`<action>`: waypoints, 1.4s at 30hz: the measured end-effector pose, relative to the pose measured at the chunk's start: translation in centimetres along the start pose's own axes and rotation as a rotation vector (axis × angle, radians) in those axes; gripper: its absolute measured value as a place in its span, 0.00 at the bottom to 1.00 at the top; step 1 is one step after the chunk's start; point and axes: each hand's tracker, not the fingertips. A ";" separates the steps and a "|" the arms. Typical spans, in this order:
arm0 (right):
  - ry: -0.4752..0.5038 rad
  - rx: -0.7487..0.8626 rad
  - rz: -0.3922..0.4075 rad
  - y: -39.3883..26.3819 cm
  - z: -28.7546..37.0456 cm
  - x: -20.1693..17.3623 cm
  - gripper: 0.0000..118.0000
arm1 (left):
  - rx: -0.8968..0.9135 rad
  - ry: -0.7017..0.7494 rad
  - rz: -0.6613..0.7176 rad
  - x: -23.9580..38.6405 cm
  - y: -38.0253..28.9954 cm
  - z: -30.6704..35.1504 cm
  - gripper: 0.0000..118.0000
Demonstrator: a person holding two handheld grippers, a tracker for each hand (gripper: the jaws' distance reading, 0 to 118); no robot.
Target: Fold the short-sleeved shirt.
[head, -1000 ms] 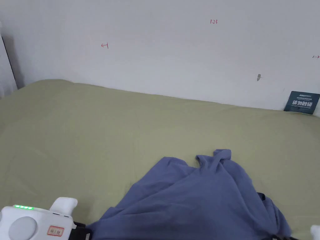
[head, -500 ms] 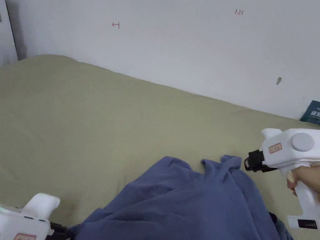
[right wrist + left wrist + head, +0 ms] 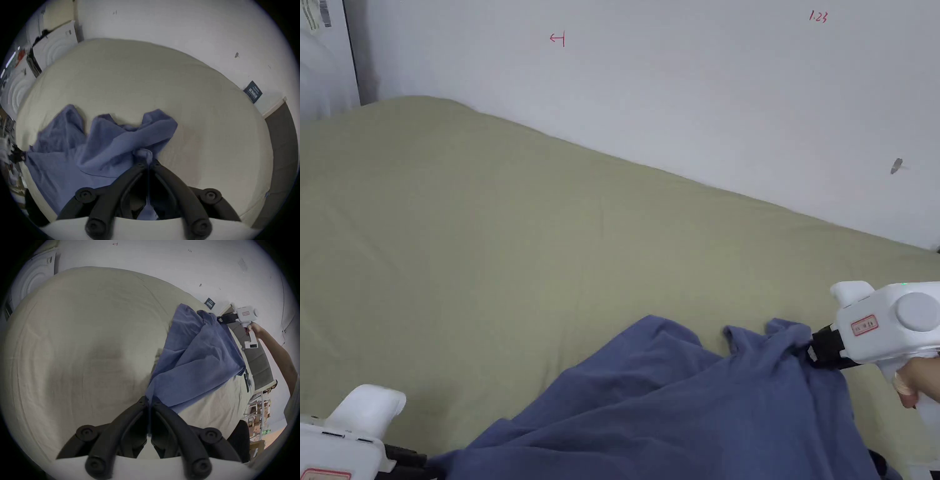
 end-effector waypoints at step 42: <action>-0.329 0.927 -0.248 9.7 36.6 3.8 0.02 | 0.769 0.231 -0.108 15.3 33.9 23.0 0.02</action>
